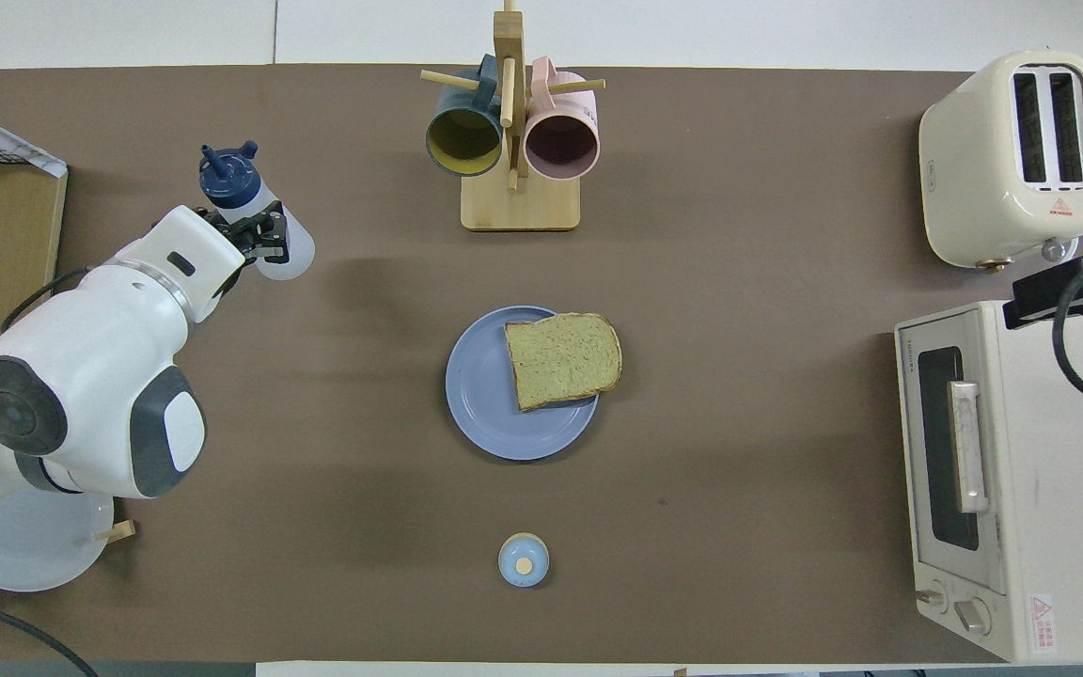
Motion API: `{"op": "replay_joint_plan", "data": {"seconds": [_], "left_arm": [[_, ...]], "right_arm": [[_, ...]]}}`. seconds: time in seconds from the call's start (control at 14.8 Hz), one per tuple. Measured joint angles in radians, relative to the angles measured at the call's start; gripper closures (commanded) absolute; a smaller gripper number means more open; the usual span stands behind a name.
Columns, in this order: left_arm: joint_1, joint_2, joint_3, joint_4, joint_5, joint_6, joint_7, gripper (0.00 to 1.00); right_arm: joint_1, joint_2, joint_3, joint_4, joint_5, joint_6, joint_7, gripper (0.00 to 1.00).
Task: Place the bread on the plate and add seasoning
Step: 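Set the white bottle upright on the table beyond the plate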
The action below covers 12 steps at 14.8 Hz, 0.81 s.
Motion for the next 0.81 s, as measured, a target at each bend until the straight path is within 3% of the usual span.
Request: {"op": "replay_joint_plan", "data": {"seconds": [0.34,0.81], "left_arm": [[-0.011,0.095,0.0,-0.057,0.0,0.258,0.0,0.78],[-0.011,0.153,0.004,-0.064,0.0,0.383,0.065,0.77]], "right_arm": [[0.0,0.0,0.0,0.0,0.0,0.0,0.0,0.0],[0.0,0.0,0.0,0.0,0.0,0.0,0.0,0.0]]}}
